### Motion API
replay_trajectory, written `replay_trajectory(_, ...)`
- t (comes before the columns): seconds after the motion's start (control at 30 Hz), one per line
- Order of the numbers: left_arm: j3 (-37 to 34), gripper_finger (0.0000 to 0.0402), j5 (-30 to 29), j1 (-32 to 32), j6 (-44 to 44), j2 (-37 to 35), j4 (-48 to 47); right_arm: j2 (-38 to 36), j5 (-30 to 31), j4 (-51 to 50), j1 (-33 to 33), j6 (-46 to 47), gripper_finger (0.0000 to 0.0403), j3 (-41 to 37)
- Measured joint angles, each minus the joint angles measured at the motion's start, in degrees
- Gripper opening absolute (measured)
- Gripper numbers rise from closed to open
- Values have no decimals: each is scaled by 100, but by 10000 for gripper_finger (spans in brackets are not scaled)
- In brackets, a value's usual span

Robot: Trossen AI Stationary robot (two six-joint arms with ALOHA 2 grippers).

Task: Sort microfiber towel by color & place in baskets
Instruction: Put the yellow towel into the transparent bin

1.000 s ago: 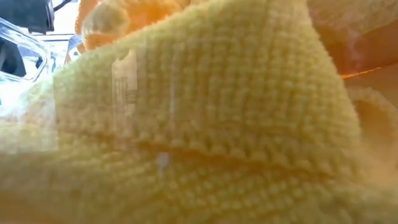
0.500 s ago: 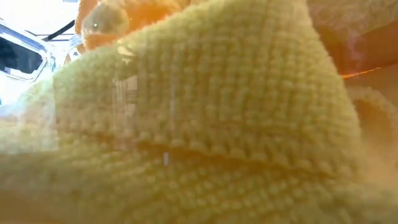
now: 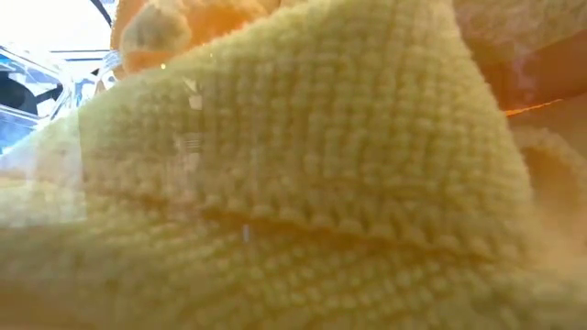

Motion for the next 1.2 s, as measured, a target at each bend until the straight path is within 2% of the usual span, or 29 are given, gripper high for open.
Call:
replay_trajectory(0.17, 48, 199, 103, -2, 13, 472, 748, 2, -42, 0, 0, -28, 90, -2)
replay_trajectory(0.53, 459, 206, 48, 2, 158, 1100, 778, 2, -184, 0, 0, -112, 83, -2)
replay_trajectory(0.87, 576, 155, -325, 10, 58, 1112, 309, 2, -197, 0, 0, -208, 84, -2)
replay_trajectory(1.2, 590, 97, -1075, 13, -9, 1110, 68, 2, -197, 0, 0, -214, 78, -4)
